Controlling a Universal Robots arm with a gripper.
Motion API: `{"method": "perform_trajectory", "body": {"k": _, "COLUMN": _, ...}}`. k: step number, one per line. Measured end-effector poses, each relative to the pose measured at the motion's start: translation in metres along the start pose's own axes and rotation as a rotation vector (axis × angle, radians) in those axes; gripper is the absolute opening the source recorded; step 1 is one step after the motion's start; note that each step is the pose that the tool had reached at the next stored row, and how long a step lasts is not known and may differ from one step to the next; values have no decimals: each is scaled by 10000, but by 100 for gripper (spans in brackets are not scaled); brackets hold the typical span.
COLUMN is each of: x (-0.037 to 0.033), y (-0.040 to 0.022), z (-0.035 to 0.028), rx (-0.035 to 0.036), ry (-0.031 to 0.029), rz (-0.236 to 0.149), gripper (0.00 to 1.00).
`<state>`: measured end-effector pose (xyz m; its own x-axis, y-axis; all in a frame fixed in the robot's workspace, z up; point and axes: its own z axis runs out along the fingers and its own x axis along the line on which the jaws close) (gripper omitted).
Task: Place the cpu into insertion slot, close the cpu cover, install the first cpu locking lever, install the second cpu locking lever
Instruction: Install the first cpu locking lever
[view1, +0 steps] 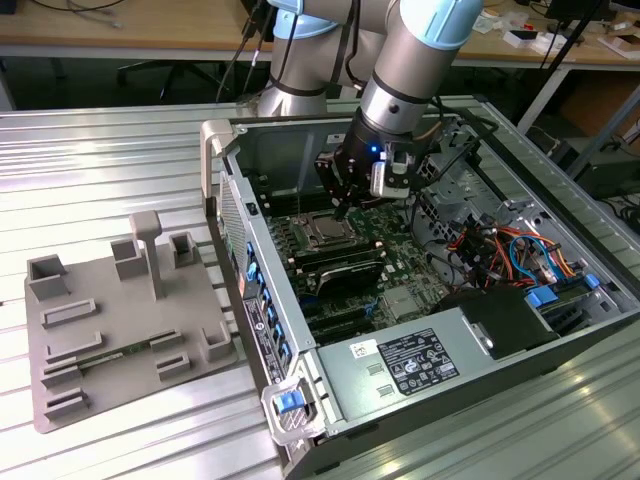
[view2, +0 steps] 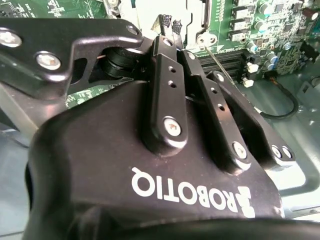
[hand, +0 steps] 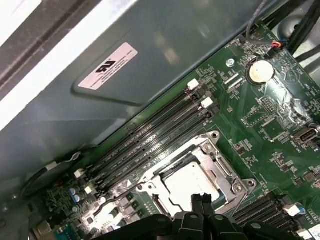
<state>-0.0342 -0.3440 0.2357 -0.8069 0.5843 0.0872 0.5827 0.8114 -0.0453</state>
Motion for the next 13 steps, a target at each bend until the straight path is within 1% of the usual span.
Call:
{"method": "perform_trajectory", "body": {"k": 5, "x": 0, "y": 0, "z": 0, "rx": 22, "ry": -9, "rz": -403, "gripper": 11}}
{"method": "perform_trajectory", "body": {"k": 13, "x": 0, "y": 0, "z": 0, "rx": 49, "ry": -21, "rz": -859, "gripper": 11}}
